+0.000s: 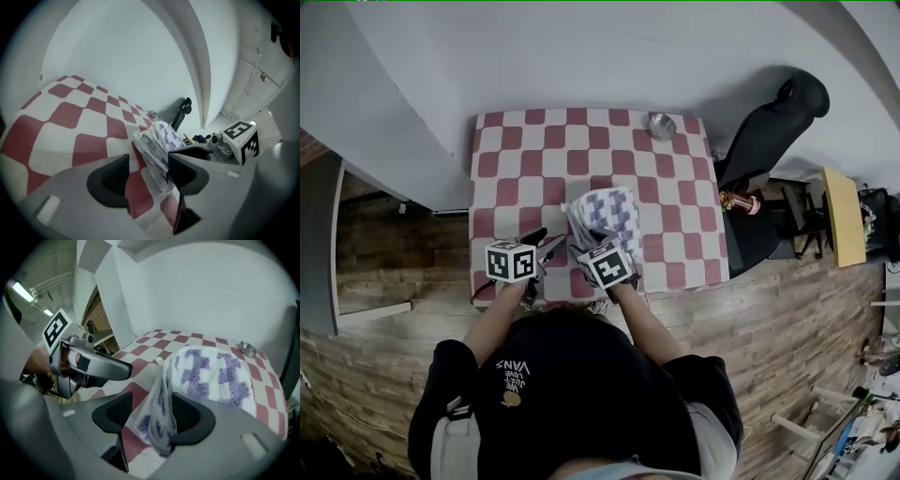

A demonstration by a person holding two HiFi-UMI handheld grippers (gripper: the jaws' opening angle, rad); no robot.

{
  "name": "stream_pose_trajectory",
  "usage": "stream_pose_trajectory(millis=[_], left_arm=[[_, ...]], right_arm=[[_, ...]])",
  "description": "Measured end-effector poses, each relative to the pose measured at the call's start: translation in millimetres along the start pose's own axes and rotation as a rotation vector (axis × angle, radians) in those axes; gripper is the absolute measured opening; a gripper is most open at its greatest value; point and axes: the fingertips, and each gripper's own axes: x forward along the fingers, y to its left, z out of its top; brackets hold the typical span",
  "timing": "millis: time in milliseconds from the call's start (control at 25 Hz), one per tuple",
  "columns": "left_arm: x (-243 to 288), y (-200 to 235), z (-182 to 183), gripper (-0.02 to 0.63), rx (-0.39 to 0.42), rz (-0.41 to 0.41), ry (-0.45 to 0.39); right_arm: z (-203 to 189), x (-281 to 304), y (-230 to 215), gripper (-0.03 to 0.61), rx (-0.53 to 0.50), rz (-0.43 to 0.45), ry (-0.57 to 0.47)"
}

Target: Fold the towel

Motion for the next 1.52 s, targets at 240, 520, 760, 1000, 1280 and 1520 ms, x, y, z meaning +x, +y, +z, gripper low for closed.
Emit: stream_pose_trajectory(millis=[240,520,760,1000,1280,1520], left_arm=[[-15.4,2.8,4.7,0.236,-0.033,0.015,-0.055],[-27.7,0.8,10.4,0.236,-0.054,0.036,-0.110],[-23.2,-17.1,2.0,0.236,-0.061,0.050,-0.131],[-28.3,-39.5,2.9,0.236,-0.070,0.091,-0.211],[-54.5,-54.6,4.2,0.236,-0.096,0.190,-0.348],[-71.7,-79.2,12.2,0.235,-0.005,0.203,-0.408]], right_arm=[[3.4,-1.3,3.0,0.276,0.012,0.025,-0.106],[31.4,-75.7,-12.2,0.255,0.116,0.042,-0.406],[-6.7,-45.0,-4.5,0.255,0.025,0.103,-0.265],[-16.4,-14.4,35.4,0.259,-0.126,0.171,-0.225],[-14.2,-33.3,34.6,0.264,-0.176,0.225,-0.309],[-7.0,-97.4,8.1,0.259,-0.089,0.165,-0.452]])
